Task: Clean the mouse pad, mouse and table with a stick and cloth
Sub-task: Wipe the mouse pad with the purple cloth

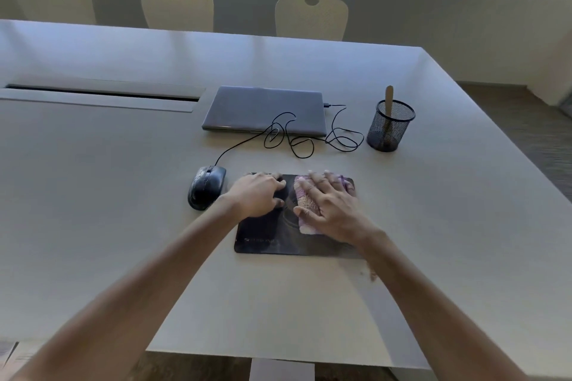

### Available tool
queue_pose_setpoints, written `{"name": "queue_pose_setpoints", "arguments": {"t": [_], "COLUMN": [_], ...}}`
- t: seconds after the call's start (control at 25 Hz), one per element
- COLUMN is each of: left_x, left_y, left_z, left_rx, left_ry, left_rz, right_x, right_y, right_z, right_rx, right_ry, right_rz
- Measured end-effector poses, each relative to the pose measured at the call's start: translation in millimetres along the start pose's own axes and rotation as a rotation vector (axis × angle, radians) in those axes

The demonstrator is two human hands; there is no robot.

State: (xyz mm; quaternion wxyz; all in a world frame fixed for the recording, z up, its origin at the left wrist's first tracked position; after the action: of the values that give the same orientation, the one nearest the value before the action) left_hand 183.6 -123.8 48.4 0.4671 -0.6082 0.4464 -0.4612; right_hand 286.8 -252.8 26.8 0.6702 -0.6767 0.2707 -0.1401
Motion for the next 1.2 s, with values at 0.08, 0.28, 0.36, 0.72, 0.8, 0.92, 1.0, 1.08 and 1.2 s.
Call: {"name": "queue_pose_setpoints", "arguments": {"t": [0.08,0.28,0.36,0.72,0.8,0.92,1.0,1.08,1.2], "left_x": [1.6,1.9,1.2,-3.4,-3.9,-4.6,-4.2,-4.7,-5.1], "left_y": [0.1,1.9,2.9,6.3,7.2,7.9,8.7,9.2,9.9], "left_z": [-0.7,0.4,0.9,5.9,4.9,3.0,2.2,2.0,2.2], "left_rx": [-0.005,0.011,0.020,-0.027,-0.032,-0.032,-0.048,-0.069,-0.069], "left_ry": [0.001,-0.009,-0.009,0.002,-0.001,-0.010,-0.013,-0.020,-0.018], "left_rz": [0.019,0.042,0.038,0.083,0.104,0.111,0.102,0.073,0.064], "right_x": [-1.2,-33.7,-53.8,-109.9,-103.4,-81.6,-58.3,-30.4,5.7], "right_y": [-0.4,9.7,16.6,13.8,10.1,7.2,5.1,0.5,-8.1], "right_z": [0.6,-26.4,-43.6,-85.9,-84.9,-79.8,-73.3,-62.9,-44.8], "right_rx": [0.009,0.013,0.011,0.158,0.194,0.182,0.128,0.106,0.123], "right_ry": [0.066,0.244,0.289,0.174,0.131,0.109,0.126,0.187,0.378], "right_rz": [0.032,0.012,0.044,-0.128,-0.119,-0.071,-0.105,-0.163,-0.145]}}
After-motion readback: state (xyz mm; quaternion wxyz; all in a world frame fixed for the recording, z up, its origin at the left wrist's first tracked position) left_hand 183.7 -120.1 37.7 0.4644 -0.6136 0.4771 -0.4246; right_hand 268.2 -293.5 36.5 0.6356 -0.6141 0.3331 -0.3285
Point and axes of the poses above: each hand's wrist, its own z-axis towards the middle knuckle, its own y-axis out of the palm, x = y × z, the point moved 5 cm from there along z, towards the middle knuckle, and after that the axes turned 14 degrees about y, right-handed, at the moved point
